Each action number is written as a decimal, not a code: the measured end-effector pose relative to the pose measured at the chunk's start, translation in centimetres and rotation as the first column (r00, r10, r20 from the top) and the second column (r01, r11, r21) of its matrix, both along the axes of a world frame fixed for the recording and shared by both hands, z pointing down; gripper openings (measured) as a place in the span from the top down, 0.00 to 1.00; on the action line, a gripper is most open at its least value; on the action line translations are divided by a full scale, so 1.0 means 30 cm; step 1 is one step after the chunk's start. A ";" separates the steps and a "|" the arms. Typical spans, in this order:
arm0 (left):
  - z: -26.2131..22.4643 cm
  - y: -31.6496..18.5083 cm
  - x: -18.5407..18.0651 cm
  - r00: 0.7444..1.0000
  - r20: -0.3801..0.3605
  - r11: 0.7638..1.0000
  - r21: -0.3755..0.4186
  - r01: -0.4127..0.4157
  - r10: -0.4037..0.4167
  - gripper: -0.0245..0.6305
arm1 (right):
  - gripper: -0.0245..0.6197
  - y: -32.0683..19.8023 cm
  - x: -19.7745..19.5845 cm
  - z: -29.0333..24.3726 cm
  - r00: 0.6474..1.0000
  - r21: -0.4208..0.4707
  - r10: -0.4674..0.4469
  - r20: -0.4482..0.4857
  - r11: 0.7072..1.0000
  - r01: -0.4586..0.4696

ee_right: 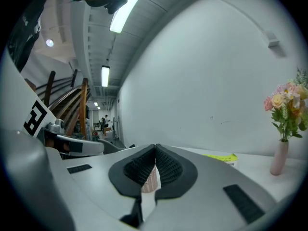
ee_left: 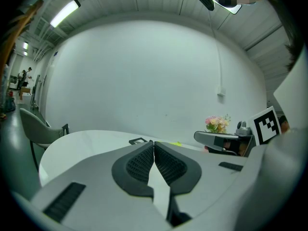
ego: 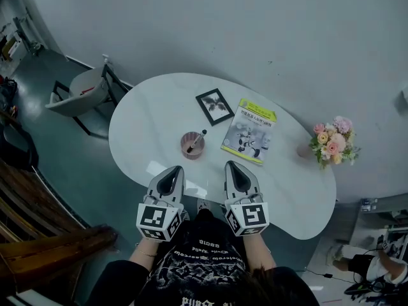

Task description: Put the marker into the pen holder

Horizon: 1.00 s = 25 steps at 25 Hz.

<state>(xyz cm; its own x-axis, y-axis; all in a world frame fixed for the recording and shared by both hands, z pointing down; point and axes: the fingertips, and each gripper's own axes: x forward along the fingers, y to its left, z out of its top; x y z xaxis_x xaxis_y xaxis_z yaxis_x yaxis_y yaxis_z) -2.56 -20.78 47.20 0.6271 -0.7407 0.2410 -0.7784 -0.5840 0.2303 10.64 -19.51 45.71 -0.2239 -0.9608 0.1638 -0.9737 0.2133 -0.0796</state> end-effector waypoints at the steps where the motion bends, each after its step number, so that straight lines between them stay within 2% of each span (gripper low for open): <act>1: 0.000 0.003 0.000 1.000 0.002 1.000 0.000 -0.001 0.001 0.93 | 0.92 0.001 0.001 0.001 1.000 -0.002 0.003 -0.002 1.000 -0.003; 25: 0.016 0.000 0.012 1.000 0.014 1.000 -0.004 -0.025 0.025 0.93 | 0.92 0.009 -0.001 0.008 0.998 0.001 0.013 -0.055 1.000 -0.013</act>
<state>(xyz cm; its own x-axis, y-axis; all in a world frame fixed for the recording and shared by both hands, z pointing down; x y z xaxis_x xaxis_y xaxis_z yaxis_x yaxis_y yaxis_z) -2.20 -20.78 47.68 0.6416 -0.7243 0.2523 -0.7670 -0.6022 0.2215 10.61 -19.23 45.97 -0.2025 -0.9635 0.1751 -0.9792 0.2011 -0.0261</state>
